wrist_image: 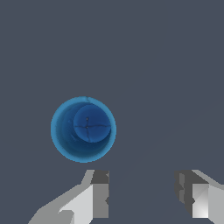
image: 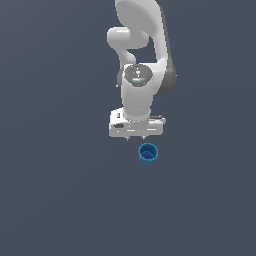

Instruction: Pick up the object and move it to a goal position.

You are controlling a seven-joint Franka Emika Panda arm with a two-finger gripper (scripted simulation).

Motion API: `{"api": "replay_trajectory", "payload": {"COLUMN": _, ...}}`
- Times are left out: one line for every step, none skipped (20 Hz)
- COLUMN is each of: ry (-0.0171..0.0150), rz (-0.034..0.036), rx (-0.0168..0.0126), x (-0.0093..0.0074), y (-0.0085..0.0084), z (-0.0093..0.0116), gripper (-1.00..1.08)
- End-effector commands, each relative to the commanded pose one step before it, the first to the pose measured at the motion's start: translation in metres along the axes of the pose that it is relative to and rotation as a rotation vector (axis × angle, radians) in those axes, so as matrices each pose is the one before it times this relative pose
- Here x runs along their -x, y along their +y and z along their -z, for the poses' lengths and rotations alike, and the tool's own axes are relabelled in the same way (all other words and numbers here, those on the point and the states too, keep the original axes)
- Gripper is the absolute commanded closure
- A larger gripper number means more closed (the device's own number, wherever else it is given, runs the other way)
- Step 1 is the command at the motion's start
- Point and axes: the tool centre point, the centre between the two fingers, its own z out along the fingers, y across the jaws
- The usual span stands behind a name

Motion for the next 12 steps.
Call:
{"api": "replay_trajectory", "payload": {"ry": -0.00942, "rz": 0.04997, "rx": 0.00906, "x": -0.00308, "y": -0.00342, "z": -0.00215, "gripper": -0.20}}
{"api": "replay_trajectory", "payload": {"ry": -0.00464, "rz": 0.02441, "rx": 0.00444, "x": -0.00160, "y": -0.00150, "z": -0.00100, "gripper": -0.20}}
{"api": "replay_trajectory", "payload": {"ry": -0.00507, "rz": 0.02634, "rx": 0.00477, "x": -0.00176, "y": -0.00157, "z": -0.00107, "gripper": -0.20}}
{"api": "replay_trajectory", "payload": {"ry": -0.00553, "rz": 0.02827, "rx": 0.00509, "x": -0.00193, "y": -0.00163, "z": -0.00114, "gripper": -0.20}}
{"api": "replay_trajectory", "payload": {"ry": -0.00600, "rz": 0.03019, "rx": 0.00540, "x": -0.00209, "y": -0.00167, "z": -0.00121, "gripper": -0.20}}
{"api": "replay_trajectory", "payload": {"ry": -0.00648, "rz": 0.03206, "rx": 0.00570, "x": -0.00227, "y": -0.00170, "z": -0.00127, "gripper": -0.20}}
{"api": "replay_trajectory", "payload": {"ry": -0.00698, "rz": 0.03393, "rx": 0.00598, "x": -0.00244, "y": -0.00171, "z": -0.00133, "gripper": -0.20}}
{"api": "replay_trajectory", "payload": {"ry": -0.00751, "rz": 0.03577, "rx": 0.00624, "x": -0.00262, "y": -0.00171, "z": -0.00139, "gripper": -0.20}}
{"api": "replay_trajectory", "payload": {"ry": -0.00804, "rz": 0.03755, "rx": 0.00649, "x": -0.00280, "y": -0.00168, "z": -0.00145, "gripper": -0.20}}
{"api": "replay_trajectory", "payload": {"ry": -0.00834, "rz": 0.03817, "rx": 0.00652, "x": -0.00289, "y": -0.00159, "z": -0.00146, "gripper": -0.20}}
{"api": "replay_trajectory", "payload": {"ry": -0.00848, "rz": 0.03799, "rx": 0.00641, "x": -0.00292, "y": -0.00147, "z": -0.00143, "gripper": -0.20}}
{"api": "replay_trajectory", "payload": {"ry": -0.00861, "rz": 0.03781, "rx": 0.00629, "x": -0.00294, "y": -0.00134, "z": -0.00141, "gripper": -0.20}}
